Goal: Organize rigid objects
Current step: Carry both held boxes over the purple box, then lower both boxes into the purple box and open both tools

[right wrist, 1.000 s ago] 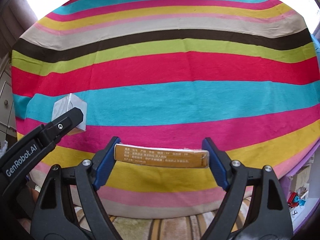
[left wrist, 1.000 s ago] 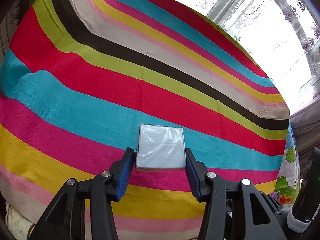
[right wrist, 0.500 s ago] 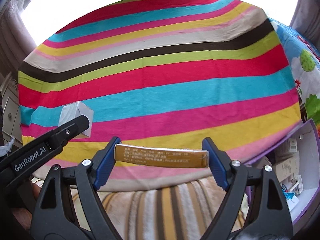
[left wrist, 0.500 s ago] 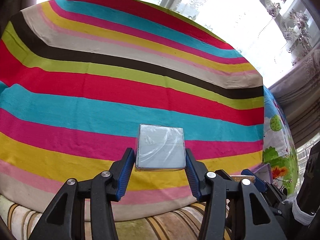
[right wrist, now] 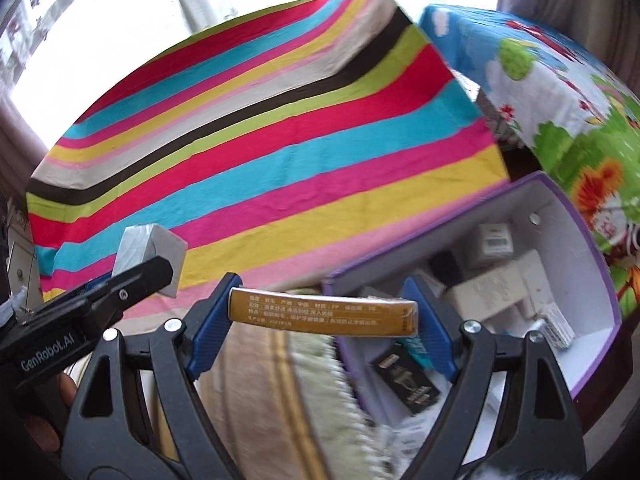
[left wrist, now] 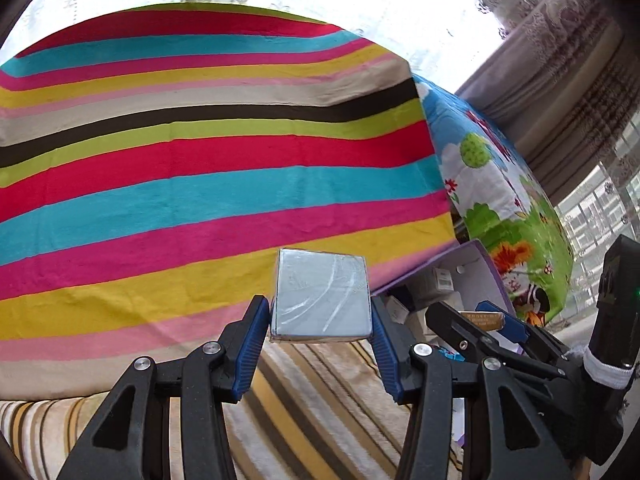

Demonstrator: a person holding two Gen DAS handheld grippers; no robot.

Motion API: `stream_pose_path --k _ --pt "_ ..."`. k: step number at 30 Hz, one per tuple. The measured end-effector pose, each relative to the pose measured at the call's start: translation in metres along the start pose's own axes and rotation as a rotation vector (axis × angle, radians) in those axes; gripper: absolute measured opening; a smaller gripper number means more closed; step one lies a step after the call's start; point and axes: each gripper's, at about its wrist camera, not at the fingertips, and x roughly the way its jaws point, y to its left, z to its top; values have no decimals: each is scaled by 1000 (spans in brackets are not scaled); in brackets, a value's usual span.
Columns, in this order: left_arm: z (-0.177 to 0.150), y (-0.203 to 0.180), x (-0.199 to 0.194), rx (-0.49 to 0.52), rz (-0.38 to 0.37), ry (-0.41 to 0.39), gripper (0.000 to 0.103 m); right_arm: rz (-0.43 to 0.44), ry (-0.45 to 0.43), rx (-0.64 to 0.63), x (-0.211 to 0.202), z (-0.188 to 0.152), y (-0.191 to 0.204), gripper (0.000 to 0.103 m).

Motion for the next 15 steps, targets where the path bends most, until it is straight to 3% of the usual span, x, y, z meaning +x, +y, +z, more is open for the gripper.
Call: stream_pose_path --k 7,15 --pt "-14 -63 23 119 -63 77 51 -90 -29 99 -26 -9 -79 85" --pt "-24 -99 44 197 -102 141 52 -207 -54 231 -44 -14 -165 85"
